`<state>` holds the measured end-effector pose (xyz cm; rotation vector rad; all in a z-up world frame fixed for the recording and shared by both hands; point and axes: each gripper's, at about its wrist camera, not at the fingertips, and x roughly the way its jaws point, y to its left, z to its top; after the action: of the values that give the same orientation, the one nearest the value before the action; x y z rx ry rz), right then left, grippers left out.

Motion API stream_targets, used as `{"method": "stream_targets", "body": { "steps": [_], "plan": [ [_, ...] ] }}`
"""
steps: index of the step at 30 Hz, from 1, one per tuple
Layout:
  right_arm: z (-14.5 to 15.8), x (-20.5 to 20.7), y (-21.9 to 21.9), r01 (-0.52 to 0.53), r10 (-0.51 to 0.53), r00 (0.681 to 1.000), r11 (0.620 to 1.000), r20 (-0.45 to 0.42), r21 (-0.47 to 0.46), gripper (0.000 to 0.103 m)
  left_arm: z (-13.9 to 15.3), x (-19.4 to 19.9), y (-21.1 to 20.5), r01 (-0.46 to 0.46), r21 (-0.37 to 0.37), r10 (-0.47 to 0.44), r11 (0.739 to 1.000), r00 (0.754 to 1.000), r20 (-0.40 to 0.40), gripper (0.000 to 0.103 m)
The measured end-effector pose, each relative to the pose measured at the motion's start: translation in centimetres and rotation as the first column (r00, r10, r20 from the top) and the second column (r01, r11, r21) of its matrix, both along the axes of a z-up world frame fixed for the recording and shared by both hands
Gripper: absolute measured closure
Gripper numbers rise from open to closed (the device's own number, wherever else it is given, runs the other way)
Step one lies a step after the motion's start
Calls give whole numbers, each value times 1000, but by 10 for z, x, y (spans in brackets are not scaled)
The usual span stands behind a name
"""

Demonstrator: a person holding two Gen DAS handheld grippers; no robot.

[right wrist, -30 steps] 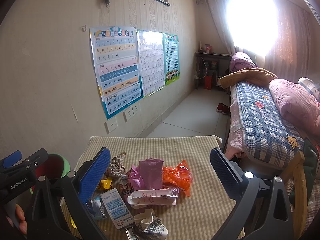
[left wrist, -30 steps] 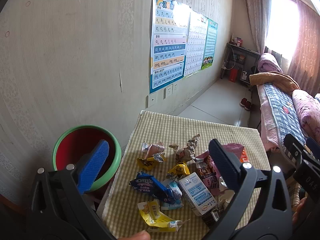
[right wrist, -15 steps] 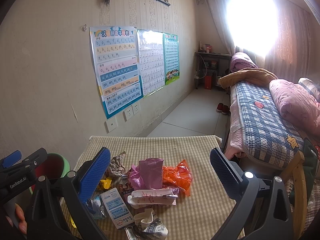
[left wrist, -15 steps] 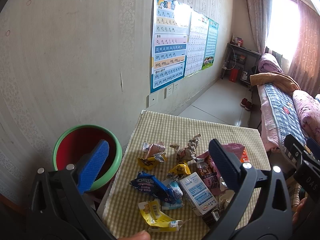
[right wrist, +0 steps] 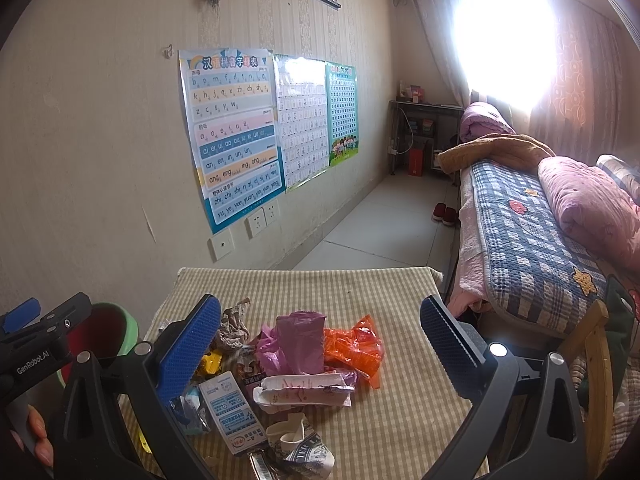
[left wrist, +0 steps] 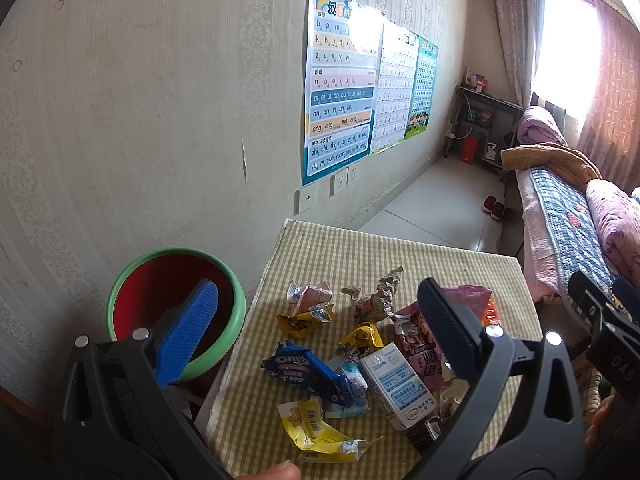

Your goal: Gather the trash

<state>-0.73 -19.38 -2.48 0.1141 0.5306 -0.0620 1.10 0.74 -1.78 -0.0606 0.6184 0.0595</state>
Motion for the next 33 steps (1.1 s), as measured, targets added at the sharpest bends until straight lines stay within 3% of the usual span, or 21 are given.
{"method": "stream_targets", "body": {
  "steps": [14,16,19,21,24,26,31,33],
  "plan": [
    [-7,3,1,-39,39,999,999,-17,0,7,-15,-7,9,4,30,-4,1000,1000,24,5],
    [-14,5,2,-64,64,997,998,-41,6,7,-27,-7,13,17,20,-17,1000,1000,-15,5],
    [-31,9,3,-126,129,985,991,-118,37,7,-59,-7,23,27,6,-26,1000,990,-139,5],
    [-43,8,4,-148,153,975,988,-161,44,7,-83,-8,31,46,-19,-49,999,970,-237,5],
    [-60,6,10,-196,207,953,978,-221,73,7,-114,-5,35,91,-127,-132,988,921,-367,5],
    [-71,8,11,-203,224,940,973,-256,106,7,-127,-2,34,86,-182,-156,980,896,-416,5],
    [-79,9,10,-206,228,932,973,-280,108,7,-147,2,26,44,-213,-148,976,852,-502,5],
    [-81,16,8,-220,234,926,972,-297,78,7,-157,3,28,15,-245,-154,970,813,-561,5]
  ]
}}
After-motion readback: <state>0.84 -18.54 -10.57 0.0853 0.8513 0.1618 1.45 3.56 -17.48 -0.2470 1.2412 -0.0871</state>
